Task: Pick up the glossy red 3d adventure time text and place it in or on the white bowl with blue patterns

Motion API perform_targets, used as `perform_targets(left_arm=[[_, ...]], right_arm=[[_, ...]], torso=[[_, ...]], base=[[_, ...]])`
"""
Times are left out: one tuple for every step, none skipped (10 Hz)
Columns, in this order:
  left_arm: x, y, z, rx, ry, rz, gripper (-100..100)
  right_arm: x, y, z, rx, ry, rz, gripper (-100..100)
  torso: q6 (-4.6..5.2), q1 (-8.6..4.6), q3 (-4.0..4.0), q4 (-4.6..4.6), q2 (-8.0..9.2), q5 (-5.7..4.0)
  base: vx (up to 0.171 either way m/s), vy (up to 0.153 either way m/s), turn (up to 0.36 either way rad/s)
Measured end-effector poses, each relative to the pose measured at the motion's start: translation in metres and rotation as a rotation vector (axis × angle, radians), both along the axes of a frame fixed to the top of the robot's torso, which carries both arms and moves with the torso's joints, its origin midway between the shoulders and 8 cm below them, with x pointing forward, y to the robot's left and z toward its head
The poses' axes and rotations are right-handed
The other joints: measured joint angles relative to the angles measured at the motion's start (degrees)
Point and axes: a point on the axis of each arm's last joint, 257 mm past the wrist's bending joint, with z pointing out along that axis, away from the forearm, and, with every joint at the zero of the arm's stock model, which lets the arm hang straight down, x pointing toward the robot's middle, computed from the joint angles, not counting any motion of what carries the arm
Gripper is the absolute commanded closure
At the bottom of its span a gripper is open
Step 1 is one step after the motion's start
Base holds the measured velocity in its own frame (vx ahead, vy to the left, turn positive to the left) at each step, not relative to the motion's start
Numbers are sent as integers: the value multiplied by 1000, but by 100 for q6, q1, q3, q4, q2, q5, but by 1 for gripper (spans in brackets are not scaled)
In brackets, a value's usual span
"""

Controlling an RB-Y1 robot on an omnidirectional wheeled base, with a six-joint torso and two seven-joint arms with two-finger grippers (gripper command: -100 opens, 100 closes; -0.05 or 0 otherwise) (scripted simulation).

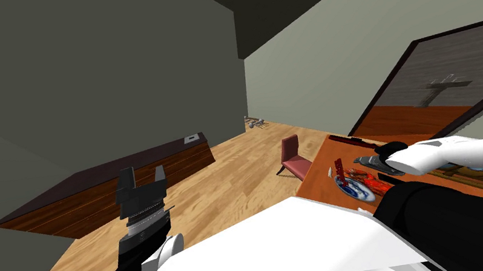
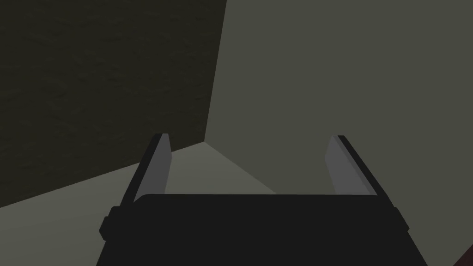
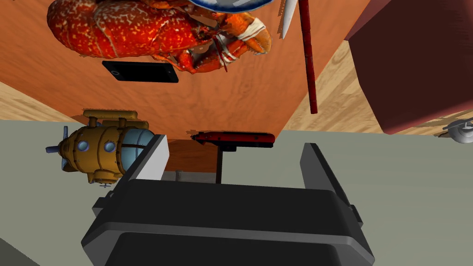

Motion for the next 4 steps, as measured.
perform_targets(left_arm=[[0,0,0,0,0,0,0],[0,0,0,0,0,0,0],[0,0,0,0,0,0,0],[0,0,0,0,0,0,0]], right_arm=[[0,0,0,0,0,0,0],[0,0,0,0,0,0,0],[0,0,0,0,0,0,0],[0,0,0,0,0,0,0]], torso=[[0,-1,0,0,-1,0],[0,-1,-1,0,-1,0],[0,-1,-1,0,-1,0],[0,-1,-1,0,-1,0]], base=[[0,0,0],[0,0,0],[0,0,0],[0,0,0]])
